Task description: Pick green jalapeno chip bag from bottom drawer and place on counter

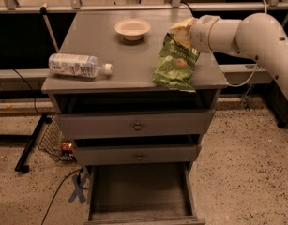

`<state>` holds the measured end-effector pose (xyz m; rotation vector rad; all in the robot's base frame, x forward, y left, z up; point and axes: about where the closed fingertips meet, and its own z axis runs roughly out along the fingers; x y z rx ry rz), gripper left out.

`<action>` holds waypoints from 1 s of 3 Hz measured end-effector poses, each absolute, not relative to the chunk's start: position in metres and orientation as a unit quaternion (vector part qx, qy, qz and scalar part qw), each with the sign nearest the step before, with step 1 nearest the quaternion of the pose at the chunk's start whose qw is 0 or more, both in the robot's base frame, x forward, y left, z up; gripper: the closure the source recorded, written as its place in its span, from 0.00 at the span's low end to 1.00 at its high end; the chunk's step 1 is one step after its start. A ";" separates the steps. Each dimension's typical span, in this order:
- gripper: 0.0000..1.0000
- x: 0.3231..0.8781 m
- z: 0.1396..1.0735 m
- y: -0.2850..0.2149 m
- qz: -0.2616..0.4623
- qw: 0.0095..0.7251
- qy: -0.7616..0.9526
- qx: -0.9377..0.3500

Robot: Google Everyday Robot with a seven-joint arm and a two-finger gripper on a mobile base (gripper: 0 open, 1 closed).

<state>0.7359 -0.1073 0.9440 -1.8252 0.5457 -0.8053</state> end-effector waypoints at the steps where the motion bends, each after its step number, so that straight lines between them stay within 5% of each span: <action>1: 0.53 0.736 0.943 -0.105 -0.333 0.512 0.226 -0.759; 3: 0.00 0.737 0.941 -0.099 -0.330 0.513 0.223 -0.760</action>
Offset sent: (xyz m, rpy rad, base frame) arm 0.0002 0.0026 -0.0009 0.0004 0.0013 0.0040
